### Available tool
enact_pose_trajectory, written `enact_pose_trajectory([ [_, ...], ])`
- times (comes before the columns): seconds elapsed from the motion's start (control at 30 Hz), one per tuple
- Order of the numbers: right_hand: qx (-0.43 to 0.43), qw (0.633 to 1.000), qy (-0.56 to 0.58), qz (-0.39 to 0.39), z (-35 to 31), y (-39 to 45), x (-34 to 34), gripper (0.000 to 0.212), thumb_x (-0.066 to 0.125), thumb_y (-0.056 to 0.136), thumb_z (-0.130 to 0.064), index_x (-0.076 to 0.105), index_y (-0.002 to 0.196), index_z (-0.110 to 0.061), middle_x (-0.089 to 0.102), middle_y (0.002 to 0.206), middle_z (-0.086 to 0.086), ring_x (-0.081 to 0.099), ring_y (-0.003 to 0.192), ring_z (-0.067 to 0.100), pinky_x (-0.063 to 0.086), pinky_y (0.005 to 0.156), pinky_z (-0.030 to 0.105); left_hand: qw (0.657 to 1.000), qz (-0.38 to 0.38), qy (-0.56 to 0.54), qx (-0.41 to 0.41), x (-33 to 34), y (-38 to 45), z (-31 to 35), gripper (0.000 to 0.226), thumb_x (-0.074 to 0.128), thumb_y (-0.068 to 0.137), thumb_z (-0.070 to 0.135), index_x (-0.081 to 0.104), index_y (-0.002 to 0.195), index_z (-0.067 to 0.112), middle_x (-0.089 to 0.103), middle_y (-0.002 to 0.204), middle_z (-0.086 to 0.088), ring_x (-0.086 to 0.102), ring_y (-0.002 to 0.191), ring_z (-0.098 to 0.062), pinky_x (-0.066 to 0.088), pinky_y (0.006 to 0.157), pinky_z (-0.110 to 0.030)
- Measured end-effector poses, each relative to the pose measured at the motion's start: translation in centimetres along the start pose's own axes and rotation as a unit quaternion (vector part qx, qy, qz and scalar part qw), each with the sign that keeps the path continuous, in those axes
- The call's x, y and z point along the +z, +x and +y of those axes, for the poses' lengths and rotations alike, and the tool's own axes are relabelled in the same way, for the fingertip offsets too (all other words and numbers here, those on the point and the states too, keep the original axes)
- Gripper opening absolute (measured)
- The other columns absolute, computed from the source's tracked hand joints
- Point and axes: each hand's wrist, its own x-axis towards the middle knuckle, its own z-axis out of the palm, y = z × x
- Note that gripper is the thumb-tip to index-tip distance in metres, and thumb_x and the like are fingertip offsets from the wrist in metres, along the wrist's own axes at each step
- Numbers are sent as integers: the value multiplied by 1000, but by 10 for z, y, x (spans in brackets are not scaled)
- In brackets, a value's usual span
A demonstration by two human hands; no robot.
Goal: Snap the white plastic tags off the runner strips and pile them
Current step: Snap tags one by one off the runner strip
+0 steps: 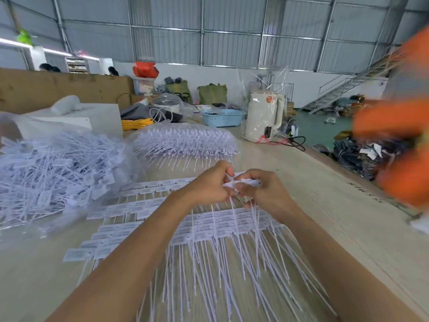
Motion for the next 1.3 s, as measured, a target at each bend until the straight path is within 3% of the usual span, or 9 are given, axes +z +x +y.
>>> enact_pose_trajectory([
  [0.27, -2, 999, -31, 6, -5, -2, -3, 9, 64, 87, -4, 62, 79, -1, 56, 60, 4, 53, 50, 14, 54, 51, 37, 999, -6, 38, -18, -1, 3, -9, 30, 71, 82, 27, 48, 98, 16, 56, 96, -1, 56, 86, -15, 45, 76, -27],
  [0.4, -9, 999, -44, 19, -9, -2, -3, 10, 65, 87, -7, 62, 78, -5, 54, 62, 2, 50, 47, 13, 54, 54, 40, 999, 7, 28, -34, -2, 5, -12, 21, 64, 88, 34, 66, 83, 14, 72, 79, -5, 60, 63, -6, 43, 63, -24],
  [0.57, 39, 998, -28, 50, -9, 1, -6, 10, 66, 87, -9, 66, 95, -3, 62, 79, 6, 61, 67, 28, 57, 72, 50, 998, 27, 29, -48, -4, 3, -13, 22, 61, 90, 32, 66, 82, 12, 63, 58, 6, 54, 47, 4, 39, 54, -20],
  [0.67, 51, 997, -20, 49, -10, 4, -16, 8, 68, 86, -14, 68, 94, -10, 67, 91, 7, 61, 71, 18, 56, 72, 38, 998, 35, 40, -32, -2, 4, -7, 23, 60, 91, 27, 68, 85, 6, 60, 60, 6, 50, 44, 7, 38, 49, -15],
  [0.73, 45, 996, -77, 29, -11, 1, -13, 12, 68, 86, -15, 68, 93, -7, 63, 80, 4, 55, 63, 12, 47, 62, 27, 999, 12, 48, -20, 1, 4, 0, 19, 57, 93, 20, 69, 89, 5, 65, 72, 0, 59, 63, -5, 46, 61, -22],
  [0.83, 34, 997, -62, 14, -11, -1, -6, 12, 68, 85, -8, 61, 88, 1, 60, 83, 17, 57, 65, 24, 54, 65, 40, 997, 3, 76, 5, 2, 4, 7, 13, 57, 91, 9, 69, 94, 5, 70, 84, -8, 63, 78, -18, 50, 75, -30],
  [0.93, 39, 998, -50, 5, -11, 1, -12, 11, 68, 85, -7, 61, 94, -8, 59, 103, 16, 60, 58, 21, 55, 60, 31, 999, 28, 36, 8, 3, 3, 6, 8, 58, 91, 8, 64, 95, 11, 70, 82, -7, 62, 69, -8, 50, 72, -25],
  [1.13, 7, 992, -123, 23, -5, 5, -18, 15, 68, 83, -4, 66, 72, -13, 65, 73, 14, 62, 63, 23, 53, 68, 37, 995, 73, 73, -2, 10, 8, 6, 9, 64, 88, 24, 64, 88, 15, 71, 79, 1, 65, 76, -10, 50, 73, -27],
  [1.3, -59, 984, -162, 47, -4, 6, -15, 7, 69, 82, -5, 69, 80, -12, 59, 65, 0, 47, 49, 5, 35, 48, 13, 997, 59, 50, -14, 7, 4, 12, 30, 58, 92, 27, 65, 65, 17, 69, 72, -2, 58, 63, -18, 47, 64, -30],
])
